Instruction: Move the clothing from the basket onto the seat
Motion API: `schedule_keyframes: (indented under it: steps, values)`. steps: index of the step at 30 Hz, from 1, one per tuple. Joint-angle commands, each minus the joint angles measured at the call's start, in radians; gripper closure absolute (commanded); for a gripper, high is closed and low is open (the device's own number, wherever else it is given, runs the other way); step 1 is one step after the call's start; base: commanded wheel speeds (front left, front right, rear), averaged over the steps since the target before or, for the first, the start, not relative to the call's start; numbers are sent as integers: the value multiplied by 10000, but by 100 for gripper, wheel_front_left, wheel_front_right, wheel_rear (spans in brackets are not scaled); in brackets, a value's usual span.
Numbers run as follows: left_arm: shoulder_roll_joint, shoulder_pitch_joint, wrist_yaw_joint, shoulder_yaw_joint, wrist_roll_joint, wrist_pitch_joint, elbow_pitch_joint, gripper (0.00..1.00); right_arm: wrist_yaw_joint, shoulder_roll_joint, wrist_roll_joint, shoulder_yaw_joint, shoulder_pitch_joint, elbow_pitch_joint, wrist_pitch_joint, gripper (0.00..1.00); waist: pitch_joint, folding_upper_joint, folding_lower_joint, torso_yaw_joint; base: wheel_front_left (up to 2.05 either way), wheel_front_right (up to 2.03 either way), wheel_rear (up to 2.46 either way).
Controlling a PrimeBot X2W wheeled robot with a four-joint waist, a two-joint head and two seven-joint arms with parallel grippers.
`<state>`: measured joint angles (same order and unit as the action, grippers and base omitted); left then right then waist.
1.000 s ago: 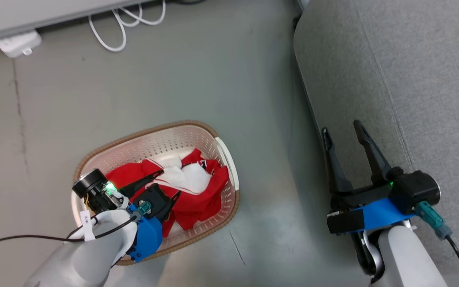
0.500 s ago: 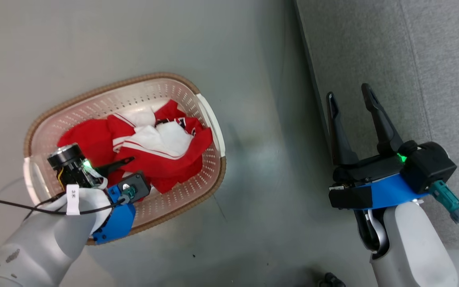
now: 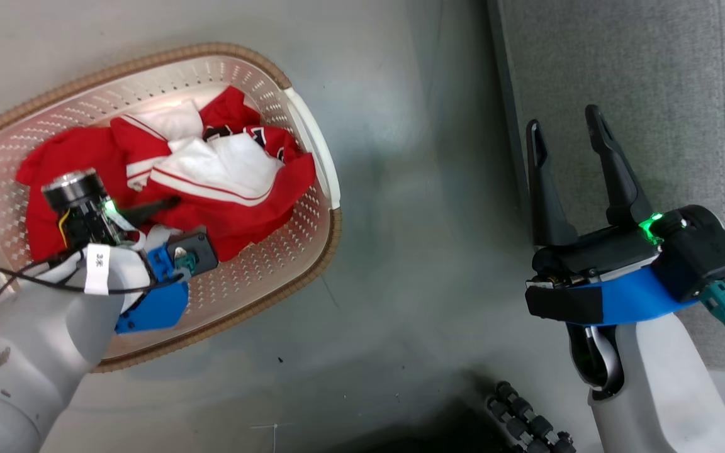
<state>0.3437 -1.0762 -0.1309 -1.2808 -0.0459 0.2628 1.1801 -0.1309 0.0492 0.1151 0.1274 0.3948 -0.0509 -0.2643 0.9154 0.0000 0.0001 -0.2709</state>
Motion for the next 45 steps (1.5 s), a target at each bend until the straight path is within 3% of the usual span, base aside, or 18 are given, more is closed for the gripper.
schedule_keyframes:
  steps: [1, 15, 16, 17, 18, 29, 45]
  values:
    - [30, -293, 13, -11, 110, 31, 39, 0, 3, 21, 36, -3, 204, 103, -3, 0, 244, 0, -1, -57, 0, 0, 0]
    - [-240, -1372, 13, -14, 521, 31, 46, 0, 3, 22, 159, -4, 202, 547, -3, 0, 948, 0, -1, 87, 0, 0, 0]
    - [-266, -1391, 13, -14, 524, 31, 34, 60, 3, 22, 168, -4, 201, 545, -3, 0, 962, 0, -1, 105, 0, 0, 0]
    - [-286, -1389, 13, -14, 533, 31, 6, 89, 3, 22, 165, -3, 207, 544, -3, 0, 974, 0, -1, 122, 0, 0, 0]
    - [-298, -1372, 13, -14, 540, 31, -10, 100, 3, 22, 166, 4, 219, 531, -3, 0, 980, 0, -1, 135, 0, 0, 0]
    - [-657, -859, 11, -15, 37, 33, -557, 100, 3, 24, 149, -106, 140, 273, -3, 0, 506, 0, -1, 592, 0, 0, 0]
    - [-916, 503, 122, 649, -1069, 33, -2578, 100, 3, 24, -82, -139, -124, -497, -3, 0, -1889, 0, -1, 1336, 0, 0, 0]
